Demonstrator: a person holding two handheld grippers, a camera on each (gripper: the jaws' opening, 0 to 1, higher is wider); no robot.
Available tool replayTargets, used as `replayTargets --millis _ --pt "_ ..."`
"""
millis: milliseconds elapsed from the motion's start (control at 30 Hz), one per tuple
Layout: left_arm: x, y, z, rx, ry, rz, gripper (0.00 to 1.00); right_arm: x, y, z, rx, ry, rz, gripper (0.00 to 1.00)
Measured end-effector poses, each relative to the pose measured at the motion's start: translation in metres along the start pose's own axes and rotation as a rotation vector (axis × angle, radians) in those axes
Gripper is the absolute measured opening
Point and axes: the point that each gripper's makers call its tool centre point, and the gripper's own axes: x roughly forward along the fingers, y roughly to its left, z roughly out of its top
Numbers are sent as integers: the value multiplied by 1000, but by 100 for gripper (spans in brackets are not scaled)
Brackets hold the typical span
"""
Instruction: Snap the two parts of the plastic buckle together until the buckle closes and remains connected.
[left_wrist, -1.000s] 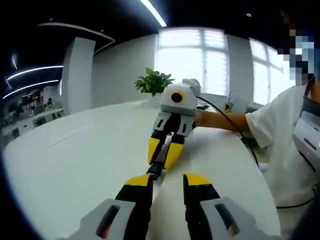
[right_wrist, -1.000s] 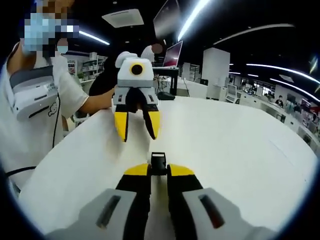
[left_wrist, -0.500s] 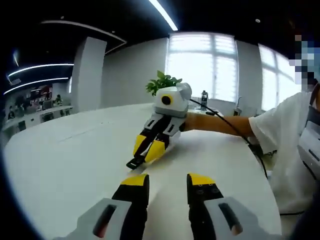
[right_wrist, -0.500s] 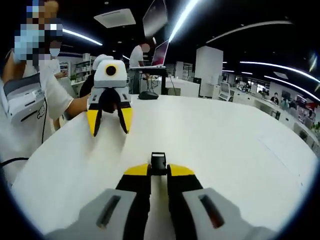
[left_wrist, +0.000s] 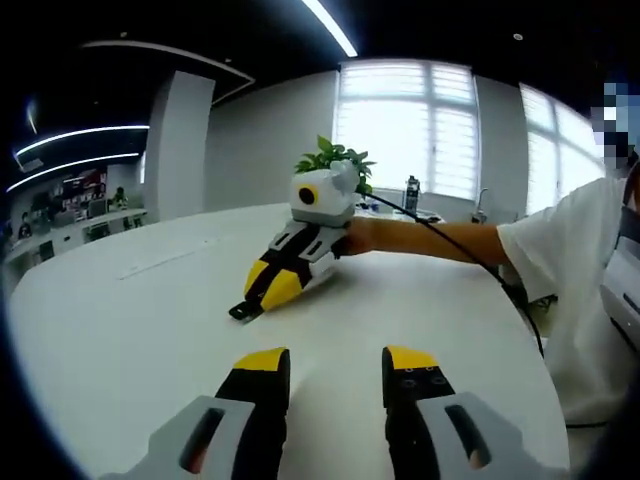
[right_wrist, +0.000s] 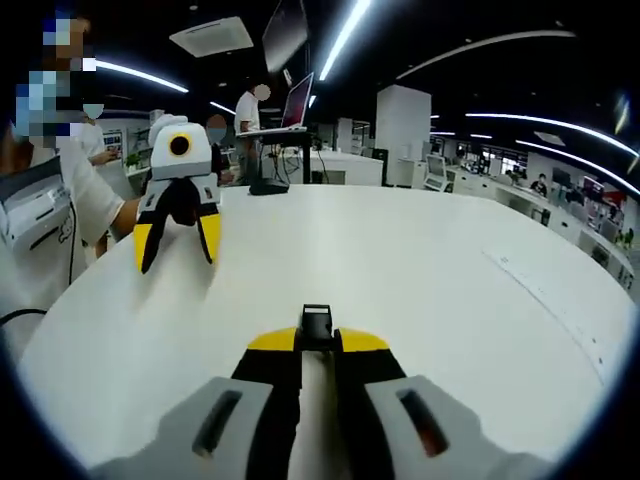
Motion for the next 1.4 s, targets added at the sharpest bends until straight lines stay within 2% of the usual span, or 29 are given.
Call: replayTargets --millis 567,700,1000,1200,1400 --pt "0 7 -3 8 13 27 41 10 -33 -2 21 34 -81 10" --pt "1 10 -7 10 28 45 49 14 -34 1 23 32 -82 10" --pt "0 13 -7 7 28 60 49 15 -41 -1 35 32 -116 11" --pt "-1 14 -6 9 25 66 49 14 -41 -1 11 33 -120 11" --pt "-2 17 -5 1 20 70 49 15 -39 0 24 25 -120 19"
